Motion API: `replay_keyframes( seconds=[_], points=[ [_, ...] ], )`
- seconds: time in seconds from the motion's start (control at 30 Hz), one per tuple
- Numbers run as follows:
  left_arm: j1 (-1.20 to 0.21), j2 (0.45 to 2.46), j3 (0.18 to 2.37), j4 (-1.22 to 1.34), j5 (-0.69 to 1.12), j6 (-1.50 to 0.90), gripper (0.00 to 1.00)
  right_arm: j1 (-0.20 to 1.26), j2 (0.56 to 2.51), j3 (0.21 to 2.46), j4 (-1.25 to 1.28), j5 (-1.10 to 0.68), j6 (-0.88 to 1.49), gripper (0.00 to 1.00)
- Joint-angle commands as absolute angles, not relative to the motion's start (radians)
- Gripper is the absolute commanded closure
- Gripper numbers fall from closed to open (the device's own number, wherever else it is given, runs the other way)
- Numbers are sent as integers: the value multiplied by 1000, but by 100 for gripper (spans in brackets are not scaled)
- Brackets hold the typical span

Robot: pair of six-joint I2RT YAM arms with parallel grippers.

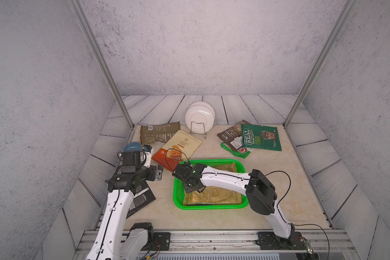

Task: Put the potato chips into the basket
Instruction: Place the potato chip in the basket.

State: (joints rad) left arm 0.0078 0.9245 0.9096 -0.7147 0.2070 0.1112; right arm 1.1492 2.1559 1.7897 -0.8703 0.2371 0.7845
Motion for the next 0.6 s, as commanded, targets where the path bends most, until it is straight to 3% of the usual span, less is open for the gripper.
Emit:
replay_keyframes(
  seconds=[0.0, 0.2, 0.33, 0.57],
  points=[
    [0, 928, 902, -716, 218, 113, 1, 1155, 2065, 1785, -894, 211, 798, 50],
    [1, 928, 900, -718, 225, 114, 1, 1148, 1948, 1796, -922, 230, 758, 38],
    [0, 931, 901, -724, 249, 119, 1, 1091, 1804, 1722, -899, 174, 713, 38],
    [1, 931, 898, -738, 315, 134, 0, 833, 1552, 1510, -844, 200, 647, 35]
  ],
)
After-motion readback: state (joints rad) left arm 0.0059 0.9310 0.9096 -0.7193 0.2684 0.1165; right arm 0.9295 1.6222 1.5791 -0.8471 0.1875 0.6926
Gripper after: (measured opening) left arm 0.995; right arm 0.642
